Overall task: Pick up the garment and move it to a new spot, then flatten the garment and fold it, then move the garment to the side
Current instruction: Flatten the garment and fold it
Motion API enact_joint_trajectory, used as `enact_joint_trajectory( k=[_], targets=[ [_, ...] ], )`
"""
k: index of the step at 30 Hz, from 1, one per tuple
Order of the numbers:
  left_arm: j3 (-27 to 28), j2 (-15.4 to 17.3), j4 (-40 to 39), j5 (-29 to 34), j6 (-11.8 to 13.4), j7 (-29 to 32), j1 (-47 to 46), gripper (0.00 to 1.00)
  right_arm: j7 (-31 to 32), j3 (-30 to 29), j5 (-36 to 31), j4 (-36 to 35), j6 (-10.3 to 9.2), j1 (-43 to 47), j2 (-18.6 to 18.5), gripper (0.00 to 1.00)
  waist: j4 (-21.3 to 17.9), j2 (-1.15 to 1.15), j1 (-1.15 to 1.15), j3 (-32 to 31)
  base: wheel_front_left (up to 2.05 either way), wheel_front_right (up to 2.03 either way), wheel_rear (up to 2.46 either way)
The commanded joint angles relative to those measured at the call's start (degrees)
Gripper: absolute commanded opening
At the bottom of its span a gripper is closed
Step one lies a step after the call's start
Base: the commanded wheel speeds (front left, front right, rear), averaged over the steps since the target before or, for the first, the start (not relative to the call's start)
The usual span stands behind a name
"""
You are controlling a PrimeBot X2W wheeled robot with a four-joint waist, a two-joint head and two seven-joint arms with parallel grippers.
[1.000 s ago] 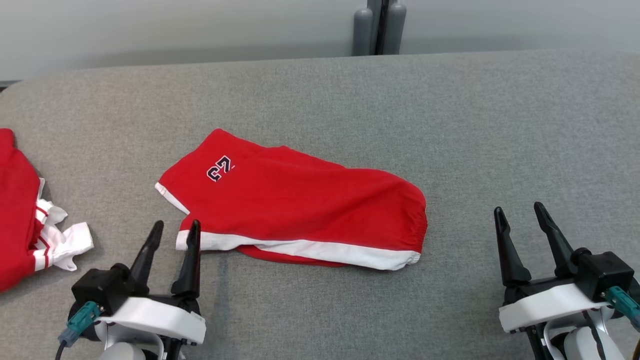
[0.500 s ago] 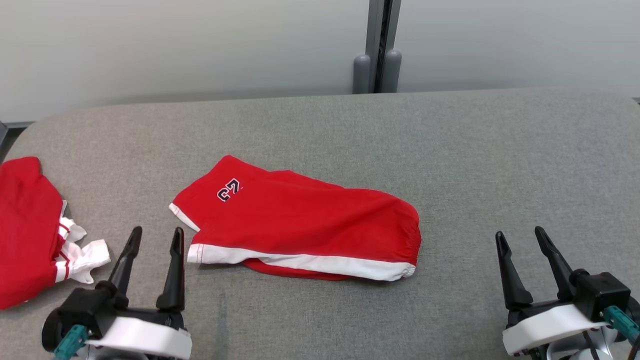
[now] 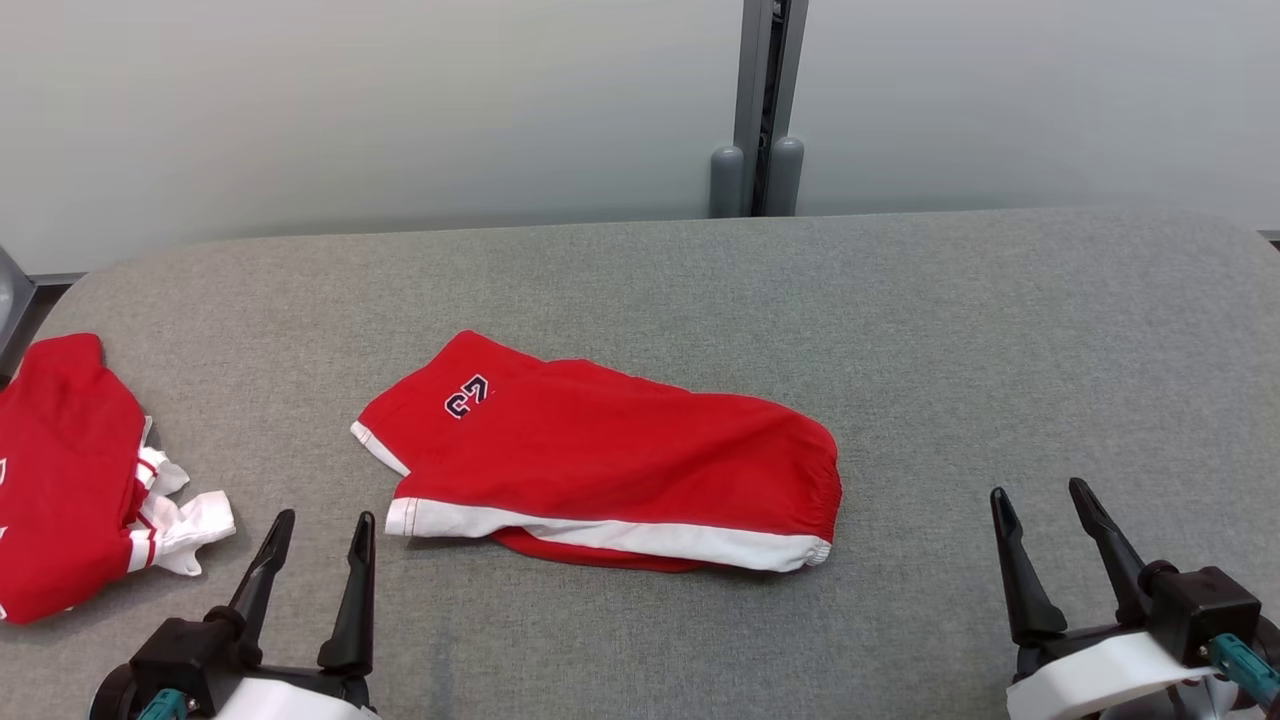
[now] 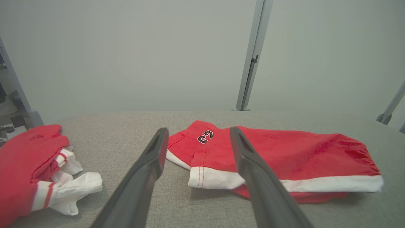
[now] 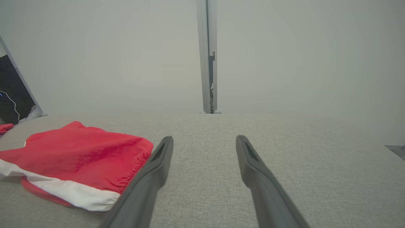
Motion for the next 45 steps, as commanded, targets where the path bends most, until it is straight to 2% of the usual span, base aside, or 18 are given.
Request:
enact_joint_trajectory(
  k=[1, 12, 17, 28, 37, 38, 39, 40, 41, 45],
  targets=[
    [0.01, 0.41, -0.31, -0.07, 0.42, 0.02, 0.30, 1.00, 0.26, -0.28, -0.28, -0.38, 0.11, 0.49, -0.10, 1.00, 0.04, 0.00, 0.00, 0.05, 0.00, 0.00, 0.00],
    [-0.21, 0.54, -0.74, -0.69, 0.83, 0.64, -0.56, 1.00, 0.70, -0.36, -0.10, -1.36, 0.11, 0.45, 0.15, 1.00, 0.24, 0.00, 0.00, 0.66, 0.00, 0.00, 0.00],
    [-0.46, 0.58, -0.40, -1.34, 0.06, 1.82, -3.45, 1.00, 0.67, -0.30, -0.07, -1.63, 0.11, -0.30, 0.21, 1.00, 0.51, 0.00, 0.00, 2.01, 0.00, 0.00, 0.00],
    [-2.98, 0.35, 11.25, -7.65, -5.47, 13.12, -11.61, 1.00, 0.30, 1.63, 0.11, -0.74, 0.11, -2.66, 0.10, 1.00, -0.99, 0.00, 0.00, 5.96, 0.00, 0.00, 0.00],
    [-3.69, 0.44, 18.17, -10.02, -7.52, 14.34, -14.94, 1.00, -0.26, 1.76, 0.28, 0.32, 0.11, -3.49, 0.02, 1.00, -1.85, 0.00, 0.00, 7.52, 0.00, 0.00, 0.00],
    [-3.80, 0.48, 18.68, -10.29, -7.69, 14.42, -15.08, 0.96, -0.27, 1.78, 0.34, 0.42, 0.12, -3.46, 0.06, 1.00, -1.91, 0.00, 0.00, 7.51, 0.00, 0.00, 0.00],
    [-3.80, 0.56, 18.81, -10.41, -7.69, 13.94, -15.31, 0.51, -0.29, 1.81, 0.38, 0.51, 0.12, -3.50, 0.09, 1.00, -1.95, 0.00, 0.00, 7.52, 0.00, 0.00, 0.00],
    [-3.80, 0.70, 18.95, -10.21, -7.83, 13.32, -15.51, 0.13, -0.32, 1.86, 0.42, 0.57, 0.12, -3.58, 0.11, 1.00, -1.96, 0.00, 0.00, 7.53, 0.00, 0.00, 0.00],
    [-3.90, 0.71, 19.24, -10.14, -7.90, 13.06, -15.61, 0.00, -0.27, 2.00, 0.47, 0.67, 0.12, -3.64, 0.13, 1.00, -1.95, 0.00, 0.00, 7.53, 0.00, 0.00, 0.00],
    [-4.22, 1.02, 19.69, -9.85, -8.08, 11.97, -15.96, 0.00, 0.27, 3.99, 0.40, 1.16, 0.12, -3.79, -0.09, 1.00, -1.81, 0.00, 0.00, 7.61, 0.00, 0.00, 0.00]
  ],
)
